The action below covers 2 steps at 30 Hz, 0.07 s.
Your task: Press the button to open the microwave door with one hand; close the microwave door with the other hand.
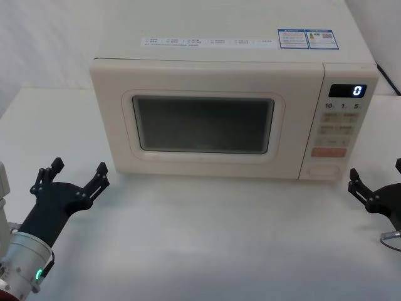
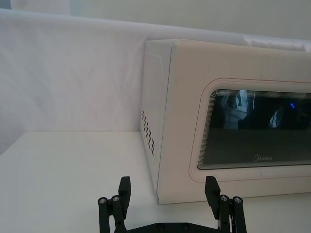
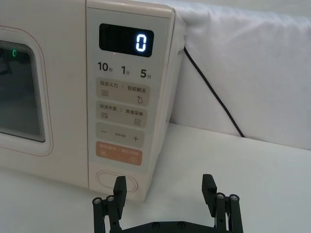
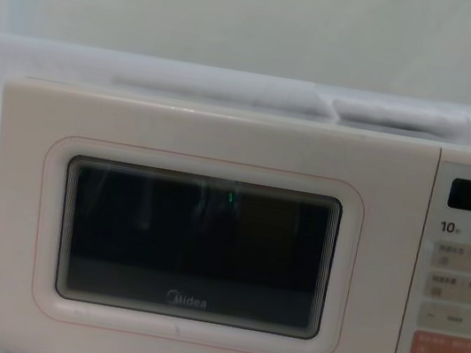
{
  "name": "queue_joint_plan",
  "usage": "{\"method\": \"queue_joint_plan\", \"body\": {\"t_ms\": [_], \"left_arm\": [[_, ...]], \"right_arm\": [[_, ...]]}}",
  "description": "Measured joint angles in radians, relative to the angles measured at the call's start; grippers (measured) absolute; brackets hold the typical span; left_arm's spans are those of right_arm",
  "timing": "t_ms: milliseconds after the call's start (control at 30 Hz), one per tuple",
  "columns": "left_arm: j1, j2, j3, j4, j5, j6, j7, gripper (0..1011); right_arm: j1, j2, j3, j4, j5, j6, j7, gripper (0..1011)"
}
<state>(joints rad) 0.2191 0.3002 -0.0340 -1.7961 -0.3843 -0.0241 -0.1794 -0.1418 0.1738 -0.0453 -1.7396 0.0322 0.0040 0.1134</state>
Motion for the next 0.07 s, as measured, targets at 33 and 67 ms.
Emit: {"method": "queue_joint_plan", "body": {"t_ms": [33,67], "left_arm": [[0.0,0.0,0.0,0.0,0.0,0.0,0.0,1001],[0.0,0.0,0.0,0.0,0.0,0.0,0.0,1001]], "right_arm": [[0.0,0.0,0.0,0.0,0.0,0.0,0.0,1002],[0.0,0.0,0.0,0.0,0.0,0.0,0.0,1002]]}}
